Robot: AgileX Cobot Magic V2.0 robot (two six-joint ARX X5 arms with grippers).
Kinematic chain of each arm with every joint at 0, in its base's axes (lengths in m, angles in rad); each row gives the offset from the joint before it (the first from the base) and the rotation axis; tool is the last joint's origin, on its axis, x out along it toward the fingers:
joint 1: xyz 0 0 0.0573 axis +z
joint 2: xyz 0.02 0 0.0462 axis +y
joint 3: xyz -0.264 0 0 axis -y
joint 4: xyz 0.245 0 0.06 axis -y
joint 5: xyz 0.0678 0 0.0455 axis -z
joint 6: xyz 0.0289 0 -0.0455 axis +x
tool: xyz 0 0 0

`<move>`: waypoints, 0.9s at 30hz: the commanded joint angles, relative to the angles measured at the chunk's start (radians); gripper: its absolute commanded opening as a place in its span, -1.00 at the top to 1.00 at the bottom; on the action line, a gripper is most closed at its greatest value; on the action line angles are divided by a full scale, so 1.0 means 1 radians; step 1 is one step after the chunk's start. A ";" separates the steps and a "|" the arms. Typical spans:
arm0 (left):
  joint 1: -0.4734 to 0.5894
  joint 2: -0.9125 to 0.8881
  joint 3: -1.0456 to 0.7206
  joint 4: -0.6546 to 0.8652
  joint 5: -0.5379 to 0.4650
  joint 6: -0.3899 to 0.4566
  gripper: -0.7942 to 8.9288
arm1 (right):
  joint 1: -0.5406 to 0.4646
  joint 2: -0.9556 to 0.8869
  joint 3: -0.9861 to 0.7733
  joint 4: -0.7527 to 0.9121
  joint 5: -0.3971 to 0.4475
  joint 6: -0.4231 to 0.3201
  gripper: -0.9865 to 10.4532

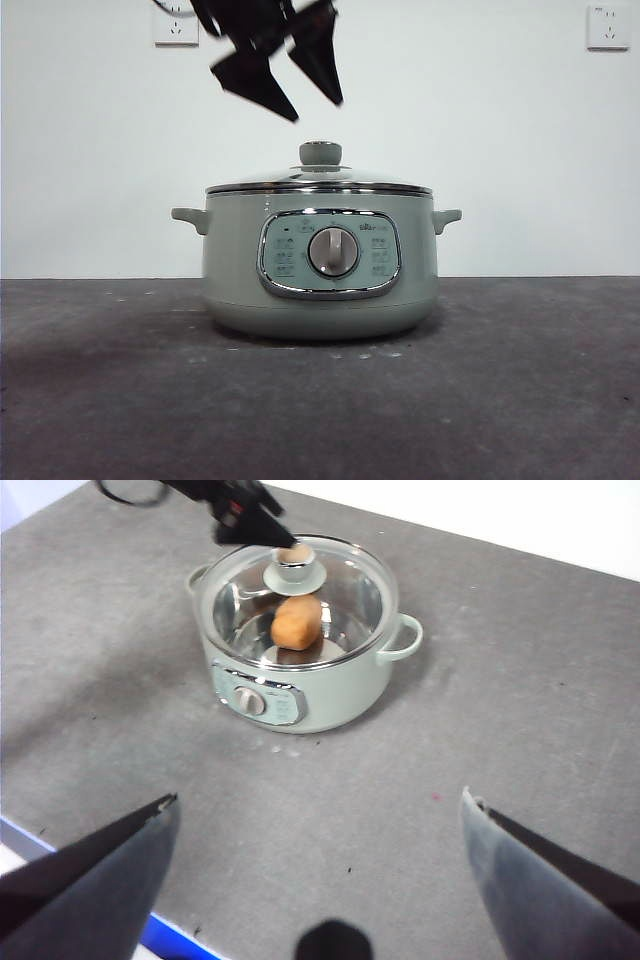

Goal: Pick up the potato,open the lid,put the potato in the pot,close the lid

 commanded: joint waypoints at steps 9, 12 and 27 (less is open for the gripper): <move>0.004 -0.120 0.263 -0.495 0.076 0.001 0.06 | 0.000 -0.002 -0.008 -0.024 0.010 0.007 0.00; 0.004 -0.181 0.264 -0.517 0.089 -0.007 0.06 | 0.000 -0.002 -0.008 -0.024 0.010 0.007 0.00; 0.004 -0.321 0.264 -0.517 0.090 -0.033 0.06 | 0.000 -0.002 -0.008 -0.024 0.010 0.008 0.00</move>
